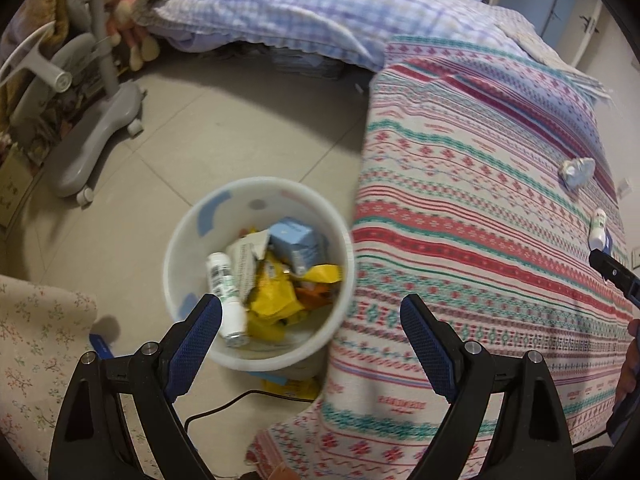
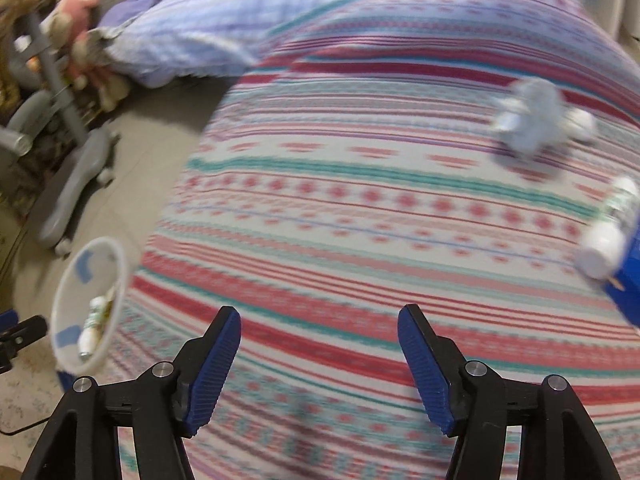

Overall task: Collect trash
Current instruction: 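Move both grippers back over the bed toward the blue box and bottle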

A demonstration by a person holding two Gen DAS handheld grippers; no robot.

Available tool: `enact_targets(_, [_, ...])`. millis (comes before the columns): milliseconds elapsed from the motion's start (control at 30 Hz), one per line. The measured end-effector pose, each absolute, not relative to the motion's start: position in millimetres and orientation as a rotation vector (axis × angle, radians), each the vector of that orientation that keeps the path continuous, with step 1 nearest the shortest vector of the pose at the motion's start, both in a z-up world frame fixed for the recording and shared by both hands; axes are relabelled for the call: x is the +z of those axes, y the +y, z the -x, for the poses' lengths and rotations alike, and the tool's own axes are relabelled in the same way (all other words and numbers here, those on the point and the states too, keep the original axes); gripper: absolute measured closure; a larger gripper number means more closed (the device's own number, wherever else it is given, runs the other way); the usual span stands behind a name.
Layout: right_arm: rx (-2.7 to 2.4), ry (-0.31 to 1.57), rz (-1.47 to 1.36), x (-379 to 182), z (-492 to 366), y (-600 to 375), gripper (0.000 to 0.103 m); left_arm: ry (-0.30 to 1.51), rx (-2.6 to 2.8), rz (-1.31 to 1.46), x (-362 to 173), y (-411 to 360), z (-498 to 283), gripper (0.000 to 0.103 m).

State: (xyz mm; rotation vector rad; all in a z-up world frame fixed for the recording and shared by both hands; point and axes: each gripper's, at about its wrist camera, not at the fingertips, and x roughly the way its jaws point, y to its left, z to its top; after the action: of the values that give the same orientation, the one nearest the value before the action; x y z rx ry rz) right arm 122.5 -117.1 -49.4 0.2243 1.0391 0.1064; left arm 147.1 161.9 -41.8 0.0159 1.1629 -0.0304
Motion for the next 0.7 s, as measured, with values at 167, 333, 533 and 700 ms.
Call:
enact_targets(167, [0.016, 1.040, -0.250, -53, -117, -166, 0.033, 1.168, -0.058, -0.033, -43, 135, -152, 0.011])
enact_targets(333, [-0.116, 1.048, -0.296, -61, -112, -218, 0.032, 1.177, -0.086, -0.059, -46, 105, -157, 0.011])
enact_targets(533, [-0.271, 1.048, -0.350, -73, -108, -278, 0.032, 1.188, -0.110, -0.084, -51, 74, -165, 0.011])
enact_targets(700, [-0.345, 1.066, -0.413, -90, -111, -315, 0.032, 1.197, -0.131, -0.112, -59, 49, -172, 0.011])
